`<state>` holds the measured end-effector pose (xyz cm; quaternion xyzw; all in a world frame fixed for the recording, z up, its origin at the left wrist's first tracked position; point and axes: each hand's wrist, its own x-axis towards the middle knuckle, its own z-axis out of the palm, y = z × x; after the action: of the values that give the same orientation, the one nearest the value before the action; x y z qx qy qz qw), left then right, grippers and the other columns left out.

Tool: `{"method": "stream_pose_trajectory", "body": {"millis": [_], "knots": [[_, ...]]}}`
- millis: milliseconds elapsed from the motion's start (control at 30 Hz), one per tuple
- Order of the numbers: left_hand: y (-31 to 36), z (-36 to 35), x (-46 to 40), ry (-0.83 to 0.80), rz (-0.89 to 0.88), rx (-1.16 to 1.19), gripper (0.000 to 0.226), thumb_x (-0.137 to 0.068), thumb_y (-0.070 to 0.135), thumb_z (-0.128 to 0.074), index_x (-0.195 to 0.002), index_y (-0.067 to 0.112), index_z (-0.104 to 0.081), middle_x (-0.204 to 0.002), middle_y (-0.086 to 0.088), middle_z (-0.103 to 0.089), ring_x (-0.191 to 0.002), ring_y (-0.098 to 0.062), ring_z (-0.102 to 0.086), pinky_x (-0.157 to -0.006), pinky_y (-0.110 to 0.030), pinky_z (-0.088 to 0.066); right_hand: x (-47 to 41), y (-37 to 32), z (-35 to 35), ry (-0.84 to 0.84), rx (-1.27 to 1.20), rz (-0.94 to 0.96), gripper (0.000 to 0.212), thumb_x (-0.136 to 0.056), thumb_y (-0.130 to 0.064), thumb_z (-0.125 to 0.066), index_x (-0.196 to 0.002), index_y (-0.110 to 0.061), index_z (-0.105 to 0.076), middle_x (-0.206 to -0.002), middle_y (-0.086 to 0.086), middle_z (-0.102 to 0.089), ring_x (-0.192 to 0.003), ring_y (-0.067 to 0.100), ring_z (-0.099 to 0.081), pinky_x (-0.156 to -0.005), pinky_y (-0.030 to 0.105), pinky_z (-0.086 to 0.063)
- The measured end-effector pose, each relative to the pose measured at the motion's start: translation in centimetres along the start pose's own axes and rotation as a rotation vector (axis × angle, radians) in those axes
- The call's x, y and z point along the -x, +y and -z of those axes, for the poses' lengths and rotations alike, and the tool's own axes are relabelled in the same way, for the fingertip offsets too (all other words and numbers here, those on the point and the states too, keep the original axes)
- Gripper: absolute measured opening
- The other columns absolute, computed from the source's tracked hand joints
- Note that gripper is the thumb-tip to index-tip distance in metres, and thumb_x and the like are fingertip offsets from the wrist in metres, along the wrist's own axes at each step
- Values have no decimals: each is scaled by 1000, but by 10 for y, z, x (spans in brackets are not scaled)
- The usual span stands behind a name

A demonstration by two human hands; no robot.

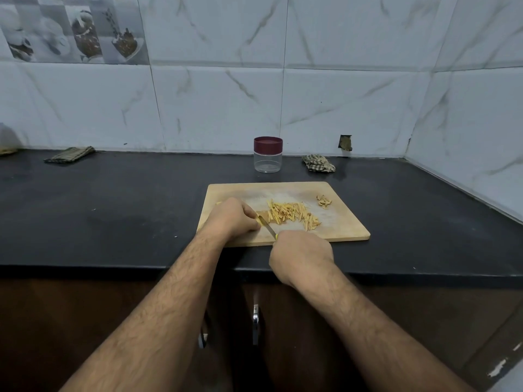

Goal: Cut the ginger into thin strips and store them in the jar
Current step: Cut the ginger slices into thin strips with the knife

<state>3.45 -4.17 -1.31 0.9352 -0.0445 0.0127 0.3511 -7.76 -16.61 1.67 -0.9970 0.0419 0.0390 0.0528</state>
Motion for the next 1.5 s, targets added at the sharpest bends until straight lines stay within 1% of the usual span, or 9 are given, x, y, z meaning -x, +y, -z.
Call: {"method": "stream_pose_trajectory", "body": {"millis": [100, 233, 400, 533, 667, 833, 1067, 1300, 1500], "knots": [[1, 1, 2, 9, -3, -7, 27, -79, 20, -73, -106, 24, -77, -110, 9, -72, -103, -12, -63, -95, -30, -51, -2, 2, -1, 12, -16, -9, 27, -93, -13, -52, -118, -17, -61, -97, 2, -56, -82, 23, -51, -67, 33, -43], [1, 0, 4, 32, 1, -18, 29, -79, 22, -76, -108, 23, -75, -109, 5, -72, -103, -14, -63, -93, -30, -51, 0, 10, -1, 8, -52, -30, 26, -95, -14, -50, -118, -17, -61, -109, 4, -62, -85, 24, -50, -69, 33, -42], [0, -2, 5, 69, 14, -8, 30, -78, 24, -77, -106, 24, -70, -101, 3, -66, -102, -17, -62, -85, -27, -49, -1, 10, 2, 8, -74, -19, 28, -95, -16, -48, -120, -16, -61, -100, 3, -57, -85, 24, -52, -68, 33, -41], [0, -2, 5, 69, 7, 1, 22, -76, 23, -78, -97, 21, -73, -97, 3, -71, -96, -16, -65, -84, -29, -52, -3, 4, 7, 11, -91, 19, 38, -95, -13, -46, -132, -18, -55, -119, 5, -60, -97, 27, -57, -76, 35, -45], [0, -2, 6, 66, -11, 0, 19, -76, 21, -77, -95, 21, -76, -96, 3, -74, -95, -16, -66, -88, -31, -53, -9, -3, 6, 6, -89, 23, 29, -94, -14, -47, -120, -15, -60, -102, 4, -57, -86, 25, -51, -76, 35, -45], [0, -1, 5, 64, -19, -5, 15, -78, 20, -76, -93, 22, -76, -95, 4, -74, -95, -15, -66, -88, -30, -53, -11, -6, 3, 7, -79, 29, 28, -95, -16, -48, -121, -14, -60, -107, 4, -60, -86, 24, -49, -76, 34, -42], [0, 0, 4, 35, -24, 25, 16, -79, 16, -78, -94, 18, -77, -96, 9, -71, -98, -13, -65, -92, -30, -51, -14, -13, 6, -22, -36, 21, 36, -94, -17, -52, -130, -17, -56, -126, 4, -59, -110, 24, -57, -74, 34, -40], [-1, -1, 0, 51, 19, 24, 21, -78, 21, -80, -99, 20, -77, -102, 6, -72, -99, -12, -64, -87, -27, -51, 7, 0, -5, -47, -9, -8, 27, -94, -12, -54, -120, -16, -61, -99, 4, -56, -86, 25, -51, -70, 34, -42], [-1, 0, 0, 48, 22, 36, 21, -78, 21, -81, -98, 20, -77, -103, 5, -72, -99, -12, -64, -89, -29, -51, 10, 1, -4, -23, -23, -9, 28, -93, -13, -54, -120, -17, -60, -106, 4, -60, -83, 23, -50, -69, 34, -42]]}}
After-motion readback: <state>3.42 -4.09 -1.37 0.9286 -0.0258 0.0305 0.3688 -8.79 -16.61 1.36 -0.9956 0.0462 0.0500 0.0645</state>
